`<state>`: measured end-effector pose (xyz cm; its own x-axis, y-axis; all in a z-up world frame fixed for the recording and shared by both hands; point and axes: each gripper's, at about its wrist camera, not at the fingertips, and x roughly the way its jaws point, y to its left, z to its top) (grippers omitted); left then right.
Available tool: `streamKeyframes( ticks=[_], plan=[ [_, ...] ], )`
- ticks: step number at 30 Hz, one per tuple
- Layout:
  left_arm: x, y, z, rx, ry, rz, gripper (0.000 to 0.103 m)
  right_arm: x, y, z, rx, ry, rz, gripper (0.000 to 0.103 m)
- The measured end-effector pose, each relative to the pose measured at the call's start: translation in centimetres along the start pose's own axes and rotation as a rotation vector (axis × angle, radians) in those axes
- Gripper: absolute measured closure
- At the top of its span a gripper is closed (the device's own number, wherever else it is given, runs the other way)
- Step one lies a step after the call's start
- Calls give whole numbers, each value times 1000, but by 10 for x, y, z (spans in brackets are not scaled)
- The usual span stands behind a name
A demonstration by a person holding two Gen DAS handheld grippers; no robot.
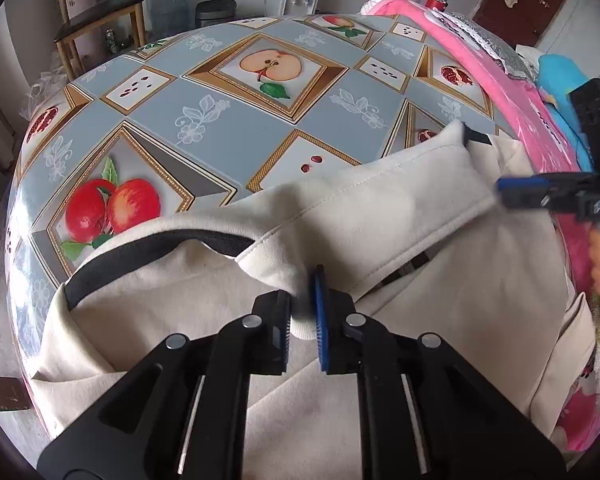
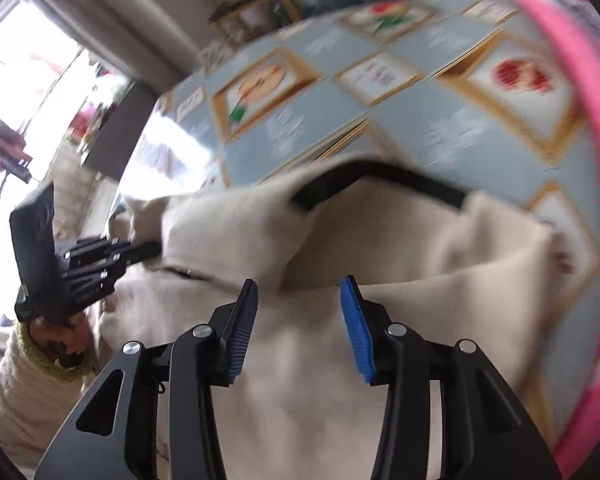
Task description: Fold large clothes
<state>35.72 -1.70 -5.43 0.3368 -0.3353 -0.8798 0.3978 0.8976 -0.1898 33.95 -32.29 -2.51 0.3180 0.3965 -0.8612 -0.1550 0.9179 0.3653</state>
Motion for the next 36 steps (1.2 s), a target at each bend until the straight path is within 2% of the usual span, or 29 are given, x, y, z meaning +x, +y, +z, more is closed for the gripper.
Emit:
streamKeyframes(
  ticks=[2,5,9,11,13,15,17,19,22,24,27,29,30,32,34,36],
  plan=[
    [0,0,0,0,-2,-3,91,-22,2,1,14,-91,-11,60],
    [2,1,2,7,-8,-4,91,-24,33,10,-72,-145,42,60],
    [1,1,3,8,-19,13,91,22,90,18,-254,-96,64,60],
    [1,-1,3,42,-30,46,88,52,95,19,-296,-52,9,60],
    [-2,2,3,49,-35,55,86,75,88,17,-280,10,-10,60],
    [-10,11,2,25,-41,48,81,76,81,13,-276,0,16,60],
    [-25,20,-1,-8,-81,51,80,75,81,12,-266,4,12,60],
    [-49,28,-5,-54,-164,15,81,75,84,9,-277,-1,1,60],
    [-69,25,-1,-77,-238,-64,81,77,89,8,-292,-10,-23,60],
    [-62,9,6,-41,-215,-77,81,77,89,7,-296,-14,-31,60],
    [-25,-12,13,6,-96,-58,81,73,86,5,-293,-24,-23,60],
    [6,-13,12,2,-23,-12,81,68,79,2,-296,-22,-31,60],
    [5,-11,9,-3,-52,-19,81,64,74,2,-298,-28,-52,60],
    [4,-6,6,-33,-60,-45,81,54,56,0,-280,-37,-85,60],
    [4,-3,3,-39,-67,-59,81,47,28,3,-197,-25,-65,59],
    [4,-3,1,-34,-75,-63,82,43,7,5,-113,-12,4,59]
  ],
)
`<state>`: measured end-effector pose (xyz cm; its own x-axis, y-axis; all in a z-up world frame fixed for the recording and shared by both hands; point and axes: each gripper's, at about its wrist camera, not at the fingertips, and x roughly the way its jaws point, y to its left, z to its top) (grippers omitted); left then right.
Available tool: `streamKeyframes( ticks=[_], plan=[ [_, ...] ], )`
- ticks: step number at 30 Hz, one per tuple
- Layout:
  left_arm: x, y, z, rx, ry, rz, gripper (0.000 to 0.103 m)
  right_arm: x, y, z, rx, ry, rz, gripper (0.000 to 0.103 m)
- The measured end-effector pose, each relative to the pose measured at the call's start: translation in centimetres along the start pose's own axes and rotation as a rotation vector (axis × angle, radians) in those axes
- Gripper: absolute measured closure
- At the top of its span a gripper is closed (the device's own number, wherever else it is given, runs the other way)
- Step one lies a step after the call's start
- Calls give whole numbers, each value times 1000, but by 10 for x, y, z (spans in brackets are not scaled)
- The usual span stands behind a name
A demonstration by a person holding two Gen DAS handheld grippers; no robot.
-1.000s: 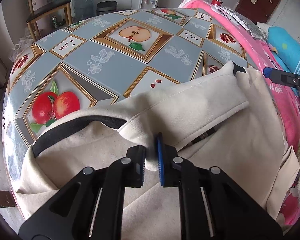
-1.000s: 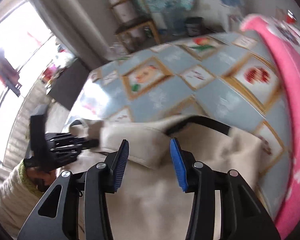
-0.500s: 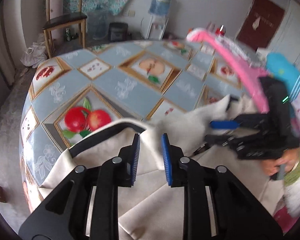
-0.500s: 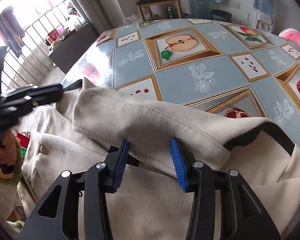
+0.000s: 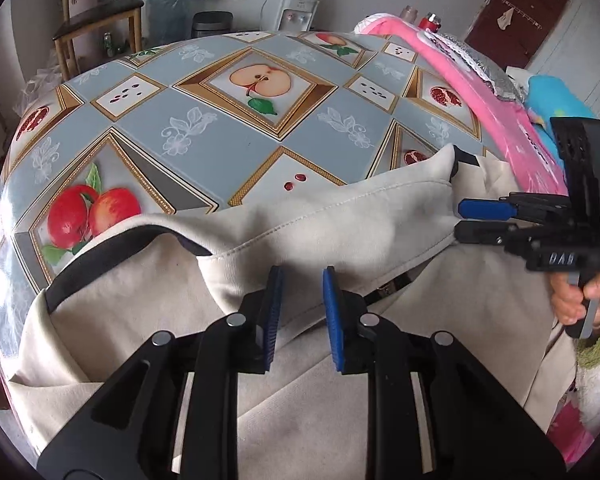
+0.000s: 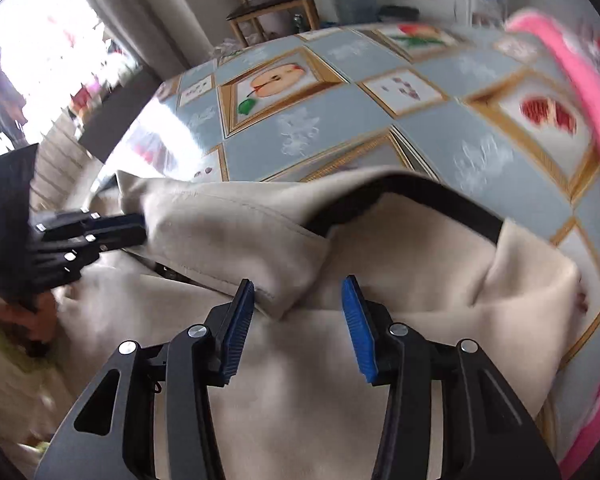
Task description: Fold large clothes
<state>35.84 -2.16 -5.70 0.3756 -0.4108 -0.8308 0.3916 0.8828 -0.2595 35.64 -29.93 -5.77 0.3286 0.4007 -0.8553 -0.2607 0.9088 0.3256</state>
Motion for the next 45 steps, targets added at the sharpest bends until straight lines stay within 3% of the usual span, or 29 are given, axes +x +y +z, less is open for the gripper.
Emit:
streamKeyframes(
  ticks=[3,7,11,13,14,16,18,23,27,30,33,37,40,41,42,45],
  plan=[
    [1,-2,0,12,4,9,82,-21,9,3,-7,-69,-41,59],
    [1,-2,0,1,0,3,82,-40,54,22,-93,-173,-20,59],
    [-2,0,-2,-15,-17,-5,82,3,107,35,-232,-146,-40,59],
    [-4,3,-5,-24,-29,-17,82,32,117,33,-296,-112,-115,59],
    [-4,5,-6,-35,-34,-29,82,46,116,31,-314,-85,-148,59],
    [-5,9,-6,-51,-36,-50,82,52,103,29,-284,-95,-102,59],
    [-4,10,-6,-57,-32,-61,82,36,96,31,-224,-78,-68,59],
    [-4,12,-6,-55,-34,-66,82,-12,95,12,-244,-131,-86,59],
    [-4,11,-7,-59,-43,-71,82,25,89,5,-249,-46,-155,59],
    [-5,13,-9,-67,-43,-73,82,35,93,2,-284,-71,-200,58],
    [-6,12,-10,-68,-45,-71,82,23,85,3,-232,-46,-161,58],
    [-6,12,-10,-69,-47,-73,82,-8,49,0,-66,-98,-108,58],
    [-6,12,-9,-72,-49,-74,82,-1,25,3,24,-58,-92,58],
    [-6,12,-10,-70,-49,-72,82,6,24,6,21,-40,-79,58],
    [-6,12,-10,-71,-50,-70,82,14,27,7,0,-21,-79,66],
    [-7,11,-11,-80,-51,-67,82,23,46,16,-126,-39,-199,74]
  ],
)
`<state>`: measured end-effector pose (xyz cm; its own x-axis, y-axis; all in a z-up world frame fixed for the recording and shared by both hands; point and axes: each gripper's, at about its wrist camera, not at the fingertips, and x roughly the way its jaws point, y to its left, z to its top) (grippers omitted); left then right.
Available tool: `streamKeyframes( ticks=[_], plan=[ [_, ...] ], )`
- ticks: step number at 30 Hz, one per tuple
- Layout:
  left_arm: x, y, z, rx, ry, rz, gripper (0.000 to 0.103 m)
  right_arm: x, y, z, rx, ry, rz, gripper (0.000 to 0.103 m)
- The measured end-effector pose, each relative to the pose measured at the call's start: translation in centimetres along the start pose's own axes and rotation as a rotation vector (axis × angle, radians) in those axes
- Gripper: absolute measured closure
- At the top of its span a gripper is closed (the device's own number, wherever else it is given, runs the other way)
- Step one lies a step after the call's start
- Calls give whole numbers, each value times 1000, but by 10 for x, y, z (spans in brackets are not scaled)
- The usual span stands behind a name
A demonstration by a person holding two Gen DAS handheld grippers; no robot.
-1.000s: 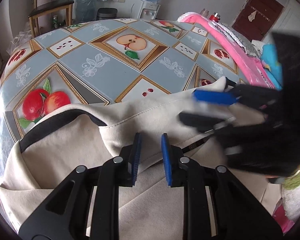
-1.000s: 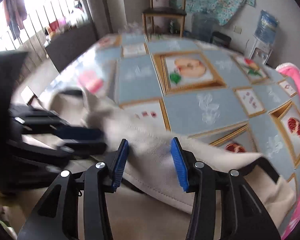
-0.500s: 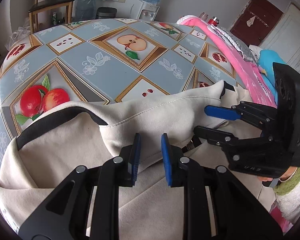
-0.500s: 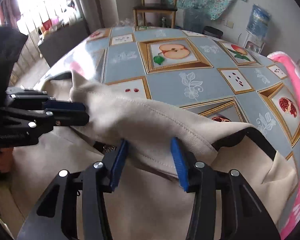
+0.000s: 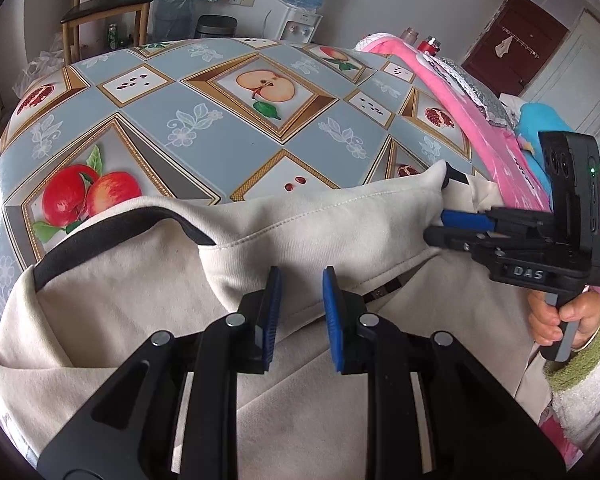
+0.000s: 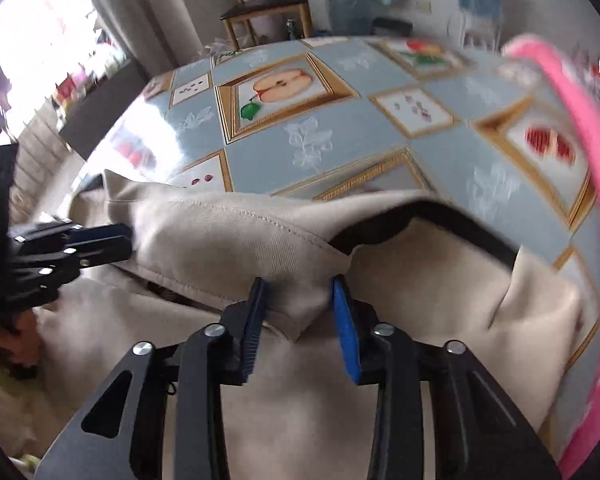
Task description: Fold large clothes
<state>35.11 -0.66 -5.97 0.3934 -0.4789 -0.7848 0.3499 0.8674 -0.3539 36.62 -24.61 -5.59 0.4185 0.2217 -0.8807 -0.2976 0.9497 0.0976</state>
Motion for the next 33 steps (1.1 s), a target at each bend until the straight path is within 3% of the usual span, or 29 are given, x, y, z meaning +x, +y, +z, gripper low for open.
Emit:
streamKeyframes(
  ticks=[3,9,14,16,17,19,20,22,24,27,29,33],
  plan=[
    [0,-3,-1,4,2,6,82,6,0,9,-57,-22,-101,75],
    [1,-6,-1,11,2,13,82,-13,-2,-2,-49,-7,-136,75],
    [1,-4,-1,7,0,8,82,-39,11,4,-15,-99,-27,70],
    [1,-4,-1,5,-1,10,82,-26,24,7,-48,-98,-28,50],
    [2,-4,-1,5,-2,14,82,-12,30,7,-64,-73,-32,48],
    [2,-4,0,4,2,21,82,11,34,4,-68,-14,-56,47],
    [1,-3,1,-2,6,25,82,7,33,2,-49,-38,-47,47],
    [-5,-2,1,-13,7,36,82,-11,23,-4,49,-45,56,47],
    [-19,-3,0,-12,-20,48,81,-38,15,-15,125,-92,152,46],
    [-41,-3,-2,-37,-59,44,81,-72,14,-42,195,-134,213,30],
    [-61,-8,-9,-43,-85,57,81,-86,19,-63,217,-130,264,29],
    [-103,-24,-34,-43,-108,79,80,-106,31,-105,238,-99,242,29]
  ],
)
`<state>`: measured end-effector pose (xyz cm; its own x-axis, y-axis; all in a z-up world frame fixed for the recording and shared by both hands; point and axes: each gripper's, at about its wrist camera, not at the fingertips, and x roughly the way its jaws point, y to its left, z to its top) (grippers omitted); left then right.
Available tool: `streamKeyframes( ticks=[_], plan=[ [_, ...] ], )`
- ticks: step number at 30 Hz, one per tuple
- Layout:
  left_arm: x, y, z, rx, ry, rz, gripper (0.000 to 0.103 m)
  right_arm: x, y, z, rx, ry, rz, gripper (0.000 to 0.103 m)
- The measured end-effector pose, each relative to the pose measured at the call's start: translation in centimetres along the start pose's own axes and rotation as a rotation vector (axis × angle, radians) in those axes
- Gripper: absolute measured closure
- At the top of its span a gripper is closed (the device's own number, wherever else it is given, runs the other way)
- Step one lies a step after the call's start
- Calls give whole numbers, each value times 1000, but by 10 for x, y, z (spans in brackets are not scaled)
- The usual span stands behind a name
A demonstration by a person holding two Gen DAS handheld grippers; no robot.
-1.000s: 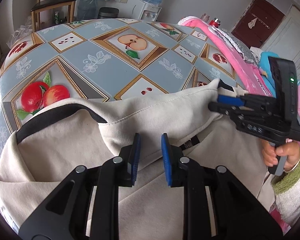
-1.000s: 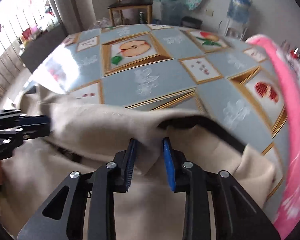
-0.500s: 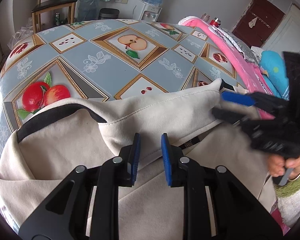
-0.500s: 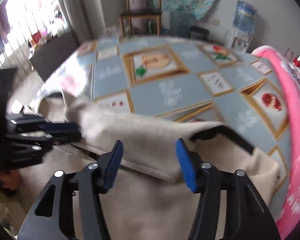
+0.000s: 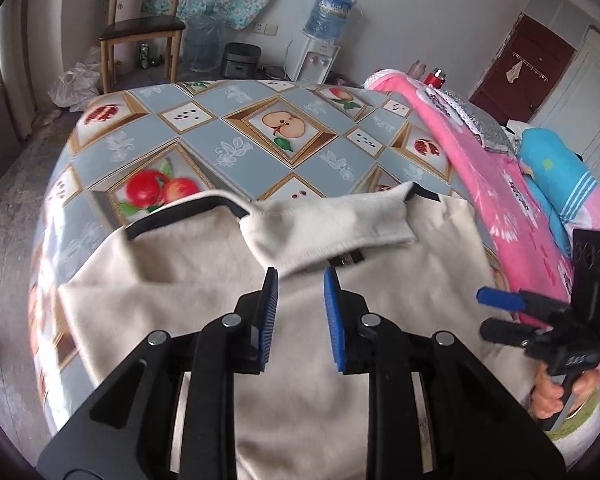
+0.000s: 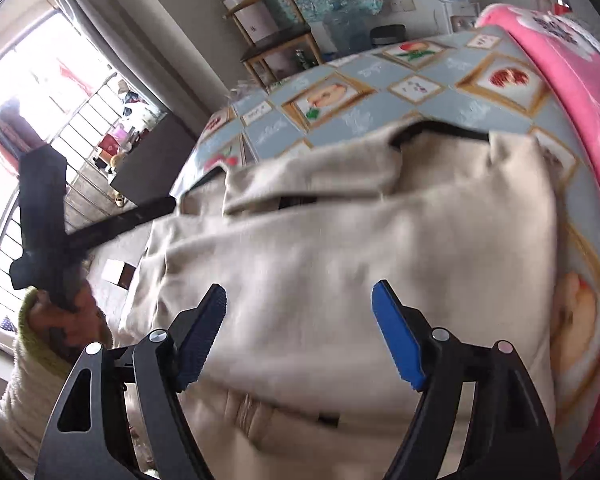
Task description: Fold large clothes
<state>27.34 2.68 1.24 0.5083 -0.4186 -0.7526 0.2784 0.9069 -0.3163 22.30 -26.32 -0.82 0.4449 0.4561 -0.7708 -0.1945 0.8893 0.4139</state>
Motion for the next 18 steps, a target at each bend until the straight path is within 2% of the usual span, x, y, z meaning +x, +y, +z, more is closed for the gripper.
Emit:
streamKeyframes(
  ticks=[3,5,8,9,12,14,17,18],
  plan=[
    [-40,-7,-29,-5,-14,12,72,-14,13,-31,-56,-7,-120,29],
    [-66,-9,-54,-19,-29,9,71,-23,21,-49,-87,-17,-193,29],
    [-94,-5,-95,-65,-46,6,66,-37,31,-72,-108,-25,-249,26],
    [-100,-4,-108,-83,-49,7,64,-39,34,-79,-120,-26,-264,21],
    [-106,-1,-148,-115,-32,16,61,-39,38,-99,-165,-16,-291,17],
    [-98,2,-170,-145,-2,19,61,-29,35,-106,-151,16,-288,16],
    [-86,7,-189,-186,22,26,61,-8,25,-115,-128,70,-322,16],
    [-85,8,-194,-188,22,29,61,-1,21,-118,-120,87,-326,13]
  ],
)
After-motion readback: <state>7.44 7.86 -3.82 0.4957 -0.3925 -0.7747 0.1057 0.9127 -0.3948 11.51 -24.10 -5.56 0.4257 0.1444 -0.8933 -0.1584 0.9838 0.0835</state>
